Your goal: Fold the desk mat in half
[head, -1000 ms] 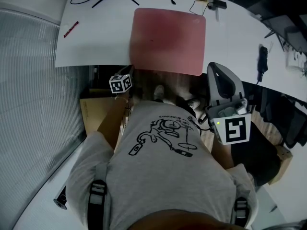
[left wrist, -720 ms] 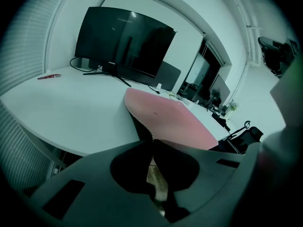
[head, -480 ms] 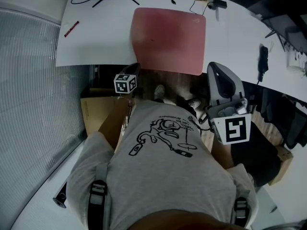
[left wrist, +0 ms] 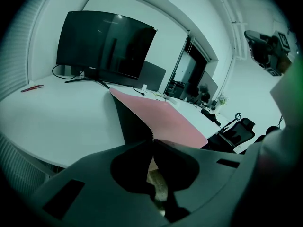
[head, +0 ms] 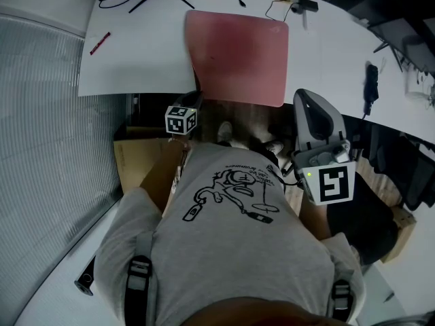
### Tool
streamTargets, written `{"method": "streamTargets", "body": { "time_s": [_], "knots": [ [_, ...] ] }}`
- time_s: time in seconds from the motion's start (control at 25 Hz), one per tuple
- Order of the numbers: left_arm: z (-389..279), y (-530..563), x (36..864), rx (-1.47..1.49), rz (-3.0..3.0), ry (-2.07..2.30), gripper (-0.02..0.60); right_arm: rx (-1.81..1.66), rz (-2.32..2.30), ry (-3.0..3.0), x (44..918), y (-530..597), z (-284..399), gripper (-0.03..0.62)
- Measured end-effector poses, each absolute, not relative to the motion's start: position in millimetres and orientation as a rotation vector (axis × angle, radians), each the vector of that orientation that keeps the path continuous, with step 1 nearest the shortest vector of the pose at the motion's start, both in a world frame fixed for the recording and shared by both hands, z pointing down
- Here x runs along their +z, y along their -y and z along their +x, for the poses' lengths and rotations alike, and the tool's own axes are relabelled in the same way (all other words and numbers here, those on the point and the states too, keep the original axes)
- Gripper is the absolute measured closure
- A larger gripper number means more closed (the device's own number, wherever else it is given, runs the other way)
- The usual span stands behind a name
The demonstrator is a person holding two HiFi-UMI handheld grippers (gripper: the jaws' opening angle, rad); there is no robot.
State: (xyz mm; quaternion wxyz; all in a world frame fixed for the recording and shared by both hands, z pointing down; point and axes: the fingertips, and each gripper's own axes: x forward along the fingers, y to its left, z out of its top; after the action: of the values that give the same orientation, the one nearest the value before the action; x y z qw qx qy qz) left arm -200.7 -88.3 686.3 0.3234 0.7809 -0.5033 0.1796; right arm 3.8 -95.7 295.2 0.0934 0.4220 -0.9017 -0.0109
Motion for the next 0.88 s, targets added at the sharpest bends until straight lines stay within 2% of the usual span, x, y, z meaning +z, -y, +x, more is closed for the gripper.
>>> {"method": "streamTargets", "body": {
  "time_s": [0.88],
  "knots": [
    [-162,89,672,0.489,2.117,1.275,0.549,-0.038,1.254,2.676,292,93,27,0.588]
  ]
}}
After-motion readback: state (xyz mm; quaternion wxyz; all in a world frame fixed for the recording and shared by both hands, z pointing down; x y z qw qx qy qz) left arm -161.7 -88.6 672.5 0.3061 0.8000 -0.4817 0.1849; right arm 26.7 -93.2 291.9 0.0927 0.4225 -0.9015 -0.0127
